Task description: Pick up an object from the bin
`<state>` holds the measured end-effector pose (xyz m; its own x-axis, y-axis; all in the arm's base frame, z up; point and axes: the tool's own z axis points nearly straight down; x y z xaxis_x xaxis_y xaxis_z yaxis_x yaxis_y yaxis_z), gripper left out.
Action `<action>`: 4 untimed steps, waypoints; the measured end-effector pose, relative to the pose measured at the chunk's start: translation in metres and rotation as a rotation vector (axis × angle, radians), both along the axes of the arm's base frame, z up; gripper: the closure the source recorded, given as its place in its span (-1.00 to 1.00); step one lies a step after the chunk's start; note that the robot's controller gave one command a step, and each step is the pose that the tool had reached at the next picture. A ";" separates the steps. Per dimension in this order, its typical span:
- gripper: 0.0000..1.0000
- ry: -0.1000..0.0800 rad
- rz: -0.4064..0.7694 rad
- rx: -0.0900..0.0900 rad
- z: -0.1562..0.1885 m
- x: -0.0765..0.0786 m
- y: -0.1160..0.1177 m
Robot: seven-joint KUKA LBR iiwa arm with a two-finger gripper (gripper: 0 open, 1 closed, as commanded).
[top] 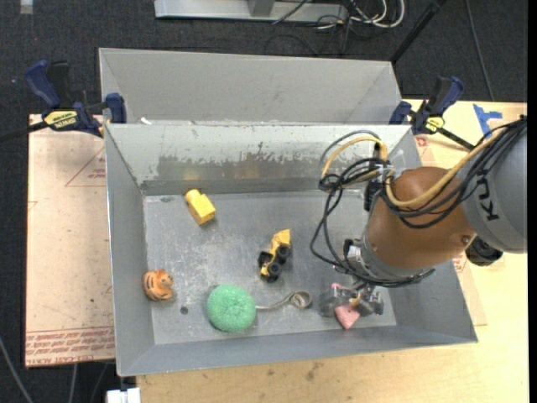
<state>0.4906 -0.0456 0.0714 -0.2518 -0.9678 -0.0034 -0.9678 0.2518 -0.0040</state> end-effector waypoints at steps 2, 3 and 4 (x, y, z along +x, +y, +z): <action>1.00 0.008 -0.002 0.001 0.017 -0.002 0.001; 1.00 0.005 -0.002 0.000 0.029 -0.001 0.000; 1.00 0.005 -0.003 0.000 0.038 -0.001 0.001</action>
Offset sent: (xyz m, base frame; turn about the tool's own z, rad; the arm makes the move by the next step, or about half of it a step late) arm -0.0001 0.0000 0.0047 0.0000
